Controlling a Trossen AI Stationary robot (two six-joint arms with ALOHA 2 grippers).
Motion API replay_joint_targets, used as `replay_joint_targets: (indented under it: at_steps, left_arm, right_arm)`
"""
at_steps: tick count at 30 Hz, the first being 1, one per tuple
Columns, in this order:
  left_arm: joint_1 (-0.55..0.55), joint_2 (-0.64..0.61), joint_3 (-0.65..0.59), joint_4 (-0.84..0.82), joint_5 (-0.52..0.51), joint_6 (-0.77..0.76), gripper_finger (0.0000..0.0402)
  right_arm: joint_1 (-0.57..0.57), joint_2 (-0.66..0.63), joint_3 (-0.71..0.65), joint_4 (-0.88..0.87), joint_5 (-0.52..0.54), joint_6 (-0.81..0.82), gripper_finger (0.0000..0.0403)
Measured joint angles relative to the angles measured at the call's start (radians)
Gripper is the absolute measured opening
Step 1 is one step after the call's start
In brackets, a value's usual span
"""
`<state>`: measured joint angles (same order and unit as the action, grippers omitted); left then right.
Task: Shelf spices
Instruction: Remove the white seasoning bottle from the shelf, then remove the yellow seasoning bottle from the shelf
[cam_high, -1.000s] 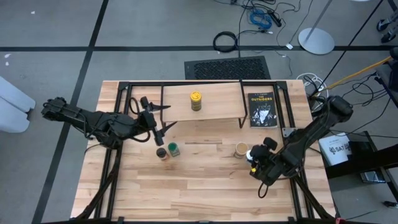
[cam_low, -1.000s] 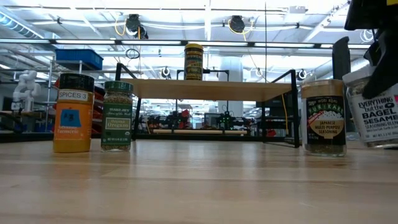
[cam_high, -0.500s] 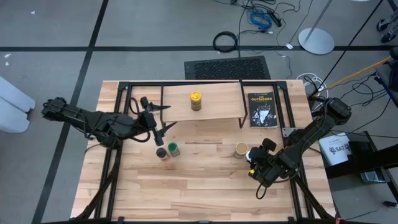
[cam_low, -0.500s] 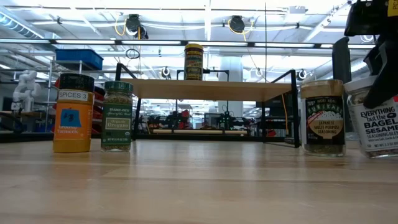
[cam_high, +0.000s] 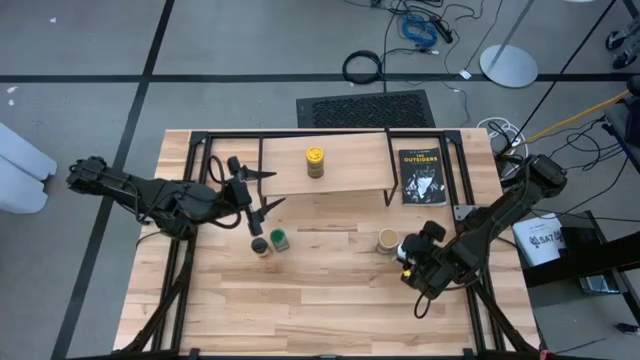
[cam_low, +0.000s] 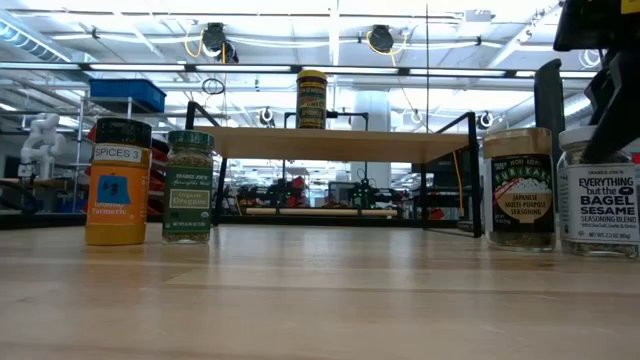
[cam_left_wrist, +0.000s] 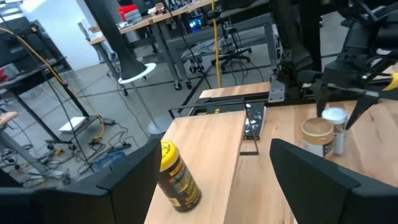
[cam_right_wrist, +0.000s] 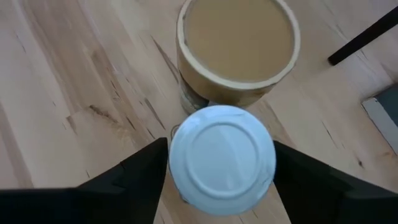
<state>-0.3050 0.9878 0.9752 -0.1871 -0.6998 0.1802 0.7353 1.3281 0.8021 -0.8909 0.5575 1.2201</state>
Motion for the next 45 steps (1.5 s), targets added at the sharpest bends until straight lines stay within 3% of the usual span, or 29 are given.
replay_joint_targets:
  at_steps: [9,13,18,23,29,37,45]
  left_arm:
    - [0.095,0.0,0.024,-0.014,0.022,-0.089,0.031]
    - [0.187,0.006,0.048,-0.046,0.149,-0.093,0.031]
    - [0.344,0.024,0.099,-0.157,0.408,-0.125,0.031]
    - [0.488,0.075,0.116,-0.208,0.562,-0.118,0.031]
    - [0.587,0.162,0.116,-0.138,0.627,-0.09,0.0325]
    - [0.62,0.245,0.116,-0.097,0.673,-0.058,0.0396]
    - [0.635,0.288,0.116,-0.03,0.698,-0.039,0.0394]
  right_arm:
    - [-0.001,-0.069,0.001,-0.003,0.004,0.027,0.0288]
    - [-0.001,-0.098,0.001,-0.007,0.02,0.017,0.0294]
    - [-0.001,-0.145,0.001,-0.02,0.023,0.002,0.0295]
    - [-0.004,-0.19,0.001,-0.021,0.026,-0.033,0.0295]
    - [-0.035,-0.242,0.002,-0.025,0.029,-0.098,0.0295]
    - [-0.069,-0.289,0.062,-0.025,0.128,-0.264,0.0295]
    - [-0.095,-0.303,0.081,0.02,0.18,-0.376,0.0295]
